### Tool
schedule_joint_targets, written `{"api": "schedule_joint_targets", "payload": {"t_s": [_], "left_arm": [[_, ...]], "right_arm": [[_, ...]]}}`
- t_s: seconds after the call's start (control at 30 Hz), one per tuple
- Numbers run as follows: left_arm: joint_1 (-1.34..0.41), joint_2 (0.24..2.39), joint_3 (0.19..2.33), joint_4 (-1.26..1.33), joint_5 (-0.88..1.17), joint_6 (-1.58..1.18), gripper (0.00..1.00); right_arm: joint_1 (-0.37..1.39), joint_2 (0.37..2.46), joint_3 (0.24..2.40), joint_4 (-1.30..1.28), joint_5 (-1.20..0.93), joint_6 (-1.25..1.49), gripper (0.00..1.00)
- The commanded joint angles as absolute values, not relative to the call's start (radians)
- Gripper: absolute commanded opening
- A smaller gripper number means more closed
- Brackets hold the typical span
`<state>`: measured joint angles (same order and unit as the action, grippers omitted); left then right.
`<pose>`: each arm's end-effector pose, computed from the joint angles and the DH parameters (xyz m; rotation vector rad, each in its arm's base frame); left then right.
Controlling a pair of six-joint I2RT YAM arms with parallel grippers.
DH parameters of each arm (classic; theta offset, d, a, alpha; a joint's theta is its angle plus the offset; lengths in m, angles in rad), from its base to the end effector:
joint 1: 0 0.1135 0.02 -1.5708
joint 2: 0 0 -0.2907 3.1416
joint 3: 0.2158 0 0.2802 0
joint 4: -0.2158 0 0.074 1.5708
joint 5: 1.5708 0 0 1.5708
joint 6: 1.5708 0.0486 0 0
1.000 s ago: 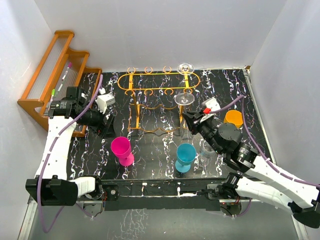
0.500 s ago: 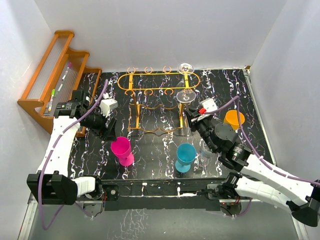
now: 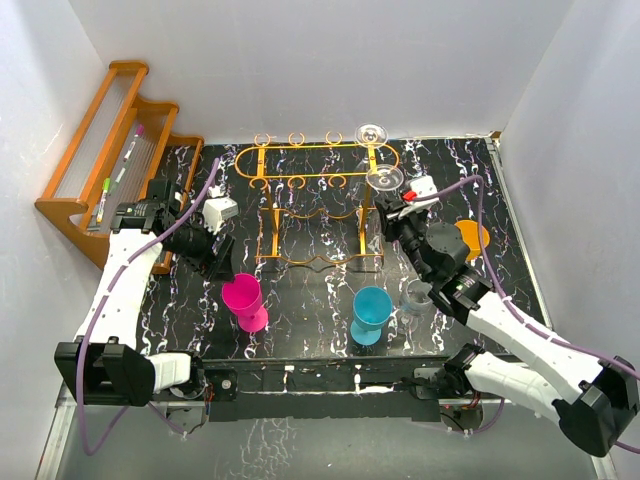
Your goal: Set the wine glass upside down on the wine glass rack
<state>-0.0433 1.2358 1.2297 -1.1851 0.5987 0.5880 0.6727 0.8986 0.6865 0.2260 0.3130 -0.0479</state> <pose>0.2394 -0.0378 0.3403 0.9364 2.3797 -0.6269 0.1966 0.1375 0.3437 -0.3130 1.5313 0.2492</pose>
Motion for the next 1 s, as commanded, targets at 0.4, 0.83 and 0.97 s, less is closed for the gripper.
{"api": "schedule_joint_targets", "payload": {"t_s": [0.4, 0.83, 0.97], "left_arm": [[-0.050, 1.234, 1.224, -1.190, 0.627, 0.618, 0.70], [-0.049, 1.228, 1.218, -1.195, 0.630, 0.620, 0.69], [-0.049, 1.232, 1.224, -1.211, 0.638, 0.629, 0.69]], "right_arm": [[0.669, 0.906, 0.736, 0.346, 0.246, 0.016, 0.08], [0.659, 0.977, 0.752, 0.385, 0.287, 0.012, 0.08], [0.653, 0.989, 0.748, 0.385, 0.292, 0.014, 0.08]]}}
